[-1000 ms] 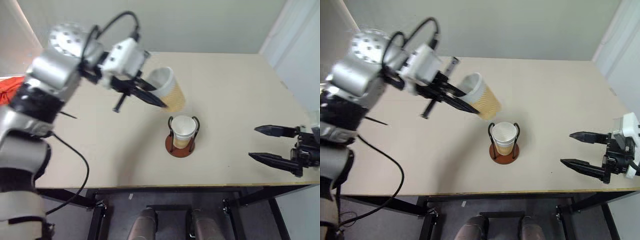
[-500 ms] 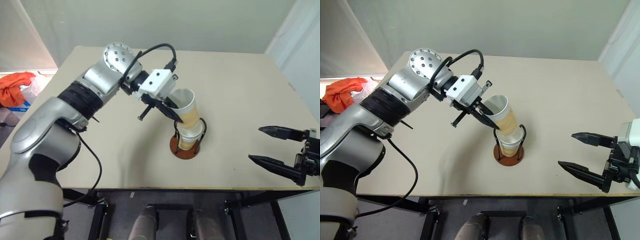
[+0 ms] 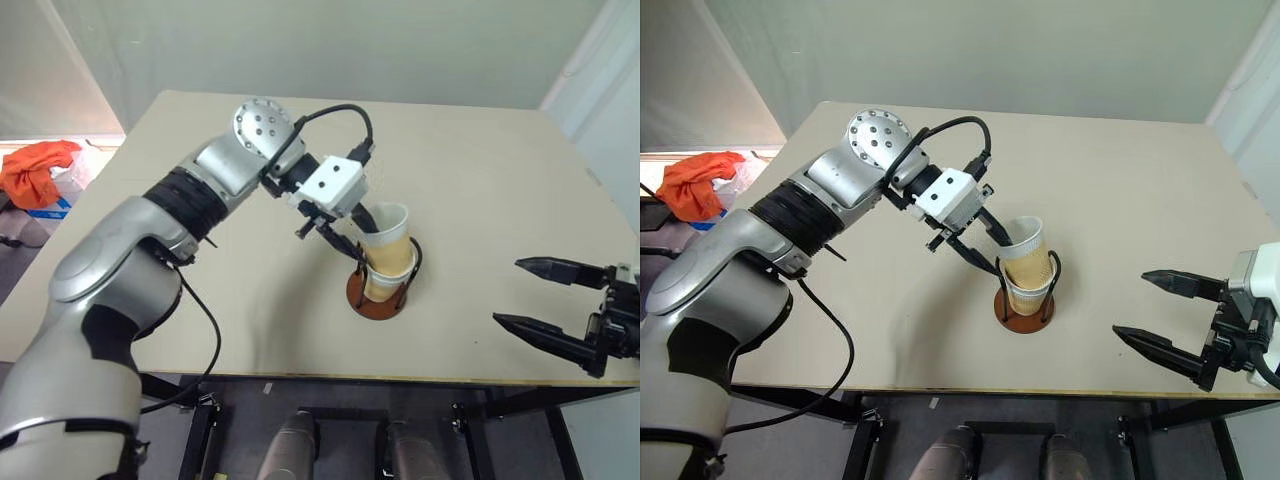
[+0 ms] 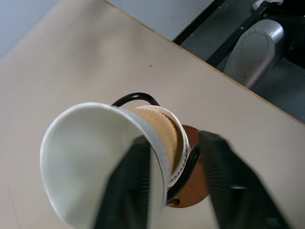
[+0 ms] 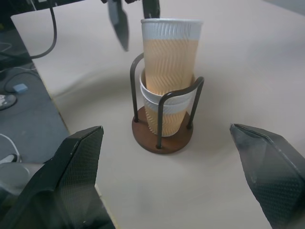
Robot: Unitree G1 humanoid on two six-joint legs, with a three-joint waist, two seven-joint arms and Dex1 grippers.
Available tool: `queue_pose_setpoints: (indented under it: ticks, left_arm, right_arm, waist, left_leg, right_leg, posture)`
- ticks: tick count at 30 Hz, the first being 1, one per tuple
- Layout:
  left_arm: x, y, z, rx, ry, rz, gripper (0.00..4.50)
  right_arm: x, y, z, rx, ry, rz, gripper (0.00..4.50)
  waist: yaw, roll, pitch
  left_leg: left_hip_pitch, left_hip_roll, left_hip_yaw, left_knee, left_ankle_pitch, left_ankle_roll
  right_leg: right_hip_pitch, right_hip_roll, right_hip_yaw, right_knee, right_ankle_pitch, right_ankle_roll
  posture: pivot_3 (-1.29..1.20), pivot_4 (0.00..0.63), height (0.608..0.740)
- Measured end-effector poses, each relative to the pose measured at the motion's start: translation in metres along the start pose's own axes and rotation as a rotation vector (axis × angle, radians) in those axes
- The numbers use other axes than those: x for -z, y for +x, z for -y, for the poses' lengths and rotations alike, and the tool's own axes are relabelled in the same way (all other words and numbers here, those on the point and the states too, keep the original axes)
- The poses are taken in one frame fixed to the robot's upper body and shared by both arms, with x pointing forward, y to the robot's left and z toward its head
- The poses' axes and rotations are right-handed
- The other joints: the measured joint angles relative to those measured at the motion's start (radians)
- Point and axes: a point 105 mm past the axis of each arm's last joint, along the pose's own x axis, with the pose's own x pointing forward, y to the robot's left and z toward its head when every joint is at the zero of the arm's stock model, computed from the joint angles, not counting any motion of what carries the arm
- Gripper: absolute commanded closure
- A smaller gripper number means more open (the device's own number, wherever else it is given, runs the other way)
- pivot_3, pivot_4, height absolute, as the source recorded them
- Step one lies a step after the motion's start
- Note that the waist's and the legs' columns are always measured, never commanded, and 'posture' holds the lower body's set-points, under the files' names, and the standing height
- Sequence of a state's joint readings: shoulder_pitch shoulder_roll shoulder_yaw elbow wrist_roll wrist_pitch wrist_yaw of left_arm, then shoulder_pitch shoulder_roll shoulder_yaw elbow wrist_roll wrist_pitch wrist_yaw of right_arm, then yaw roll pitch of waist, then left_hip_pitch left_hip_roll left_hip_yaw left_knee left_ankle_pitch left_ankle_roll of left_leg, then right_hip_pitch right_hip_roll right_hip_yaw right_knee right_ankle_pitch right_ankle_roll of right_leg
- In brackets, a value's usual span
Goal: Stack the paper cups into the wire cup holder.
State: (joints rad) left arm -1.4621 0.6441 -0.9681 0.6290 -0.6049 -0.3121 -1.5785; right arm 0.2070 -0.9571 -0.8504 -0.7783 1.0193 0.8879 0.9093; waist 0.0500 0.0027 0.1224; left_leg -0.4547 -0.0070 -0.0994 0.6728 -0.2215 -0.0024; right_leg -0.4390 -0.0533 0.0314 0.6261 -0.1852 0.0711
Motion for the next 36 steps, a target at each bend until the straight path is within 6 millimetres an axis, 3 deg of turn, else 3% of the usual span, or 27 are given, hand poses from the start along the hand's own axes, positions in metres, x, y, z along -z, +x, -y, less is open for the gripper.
queue_pose_setpoints:
  ticks: [7,12,15,20,25,28,31,36]
  left_arm:
    - [-0.008,-0.011,-0.014,-0.094,0.024,0.024,1.79]
    - [-0.004,-0.043,-0.01,-0.226,-0.066,0.045,1.79]
    - [0.012,-0.067,0.016,-0.305,-0.197,0.033,1.79]
    - [0.044,-0.106,0.085,-0.523,-0.538,0.05,1.79]
    - [0.063,-0.141,0.15,-0.83,-0.813,0.052,1.79]
    - [0.069,-0.15,0.193,-0.933,-0.939,0.007,1.79]
    - [0.061,-0.156,0.211,-0.99,-0.964,-0.021,1.79]
    - [0.045,-0.166,0.216,-1.04,-0.941,-0.053,1.79]
  right_arm:
    - [-0.005,0.005,0.007,-0.032,-0.016,0.016,0.0]
    - [-0.012,0.023,0.018,-0.13,-0.04,0.052,0.0]
    - [-0.009,0.035,0.028,-0.189,-0.036,0.057,0.0]
    - [-0.008,0.048,0.06,-0.225,-0.056,0.056,0.0]
    - [-0.005,0.064,0.088,-0.264,-0.072,0.035,0.0]
    - [0.0,0.072,0.104,-0.27,-0.057,0.028,0.0]
    - [0.004,0.079,0.11,-0.297,-0.056,0.017,0.0]
    - [0.007,0.084,0.119,-0.308,-0.067,0.007,0.0]
  waist:
    - [0.0,0.0,0.0]
    - [-0.015,0.002,-0.001]
    - [-0.028,0.004,-0.002]
    - [-0.04,0.006,-0.002]
    - [-0.036,0.006,-0.002]
    - [-0.037,0.005,-0.002]
    - [-0.031,0.005,-0.002]
    - [-0.026,0.005,-0.002]
  left_leg:
    - [0.0,0.0,0.001,0.003,0.0,0.002]
    - [0.002,0.0,0.003,0.004,0.002,0.001]
    - [0.003,0.0,0.003,0.002,0.007,-0.007]
    - [0.002,0.003,0.003,0.0,0.011,-0.008]
    - [0.004,0.003,0.002,-0.006,0.011,-0.008]
    - [0.005,0.003,0.002,-0.008,0.01,-0.007]
    - [0.005,0.003,0.001,-0.008,0.008,-0.004]
    - [0.013,0.003,0.0,-0.014,0.008,-0.01]
  right_leg:
    - [0.002,0.0,0.001,0.0,0.0,0.0]
    - [0.002,0.001,0.001,0.0,0.001,0.001]
    - [0.001,0.002,0.0,0.001,0.001,0.003]
    - [-0.002,0.002,0.0,0.001,-0.001,-0.001]
    - [-0.004,0.001,-0.001,0.004,-0.005,-0.015]
    - [-0.007,0.001,-0.003,0.009,-0.007,-0.021]
    - [-0.009,0.0,-0.003,0.017,-0.01,-0.028]
    - [-0.007,0.0,-0.004,0.019,-0.005,-0.039]
  posture:
    - [0.0,0.15,0.74]
    - [0.0,0.15,0.74]
    - [0.0,0.15,0.74]
    - [0.0,0.15,0.74]
    - [0.0,0.15,0.74]
    - [0.0,0.15,0.74]
    - [0.0,0.15,0.74]
    - [0.0,0.15,0.74]
